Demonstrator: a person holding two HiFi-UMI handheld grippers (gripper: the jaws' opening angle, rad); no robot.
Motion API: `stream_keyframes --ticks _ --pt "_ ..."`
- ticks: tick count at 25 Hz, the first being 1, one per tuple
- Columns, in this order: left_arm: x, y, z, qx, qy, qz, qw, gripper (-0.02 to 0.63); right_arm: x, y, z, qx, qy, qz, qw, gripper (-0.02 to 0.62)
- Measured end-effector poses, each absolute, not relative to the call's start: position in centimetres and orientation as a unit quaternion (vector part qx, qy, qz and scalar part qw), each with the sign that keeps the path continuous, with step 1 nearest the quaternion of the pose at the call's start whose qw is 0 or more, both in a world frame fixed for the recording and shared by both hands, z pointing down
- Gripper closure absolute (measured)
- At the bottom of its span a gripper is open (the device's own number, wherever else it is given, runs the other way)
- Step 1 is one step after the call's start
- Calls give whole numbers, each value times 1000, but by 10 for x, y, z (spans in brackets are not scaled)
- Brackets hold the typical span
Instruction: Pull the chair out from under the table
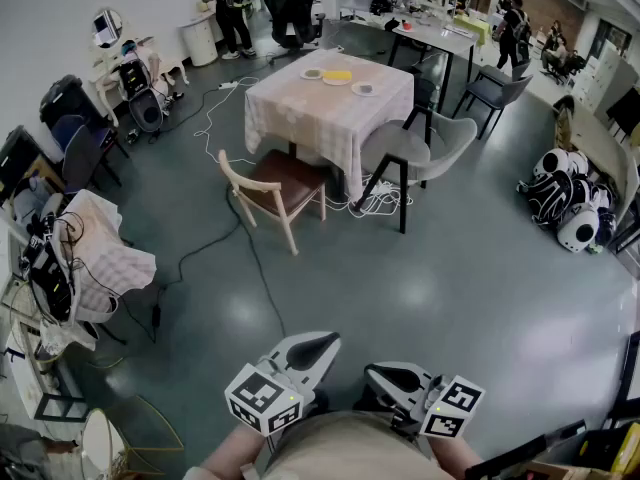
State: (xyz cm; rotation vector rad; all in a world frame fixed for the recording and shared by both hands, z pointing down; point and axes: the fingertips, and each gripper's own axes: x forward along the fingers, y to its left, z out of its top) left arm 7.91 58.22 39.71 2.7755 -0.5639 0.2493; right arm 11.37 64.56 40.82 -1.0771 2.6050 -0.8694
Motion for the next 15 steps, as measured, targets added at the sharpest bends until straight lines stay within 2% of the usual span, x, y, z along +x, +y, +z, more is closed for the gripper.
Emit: stream_keyframes --ticks 15 --pt "165 571 399 953 -250 102 137 598 206 625 410 -320 896 -294 91 584"
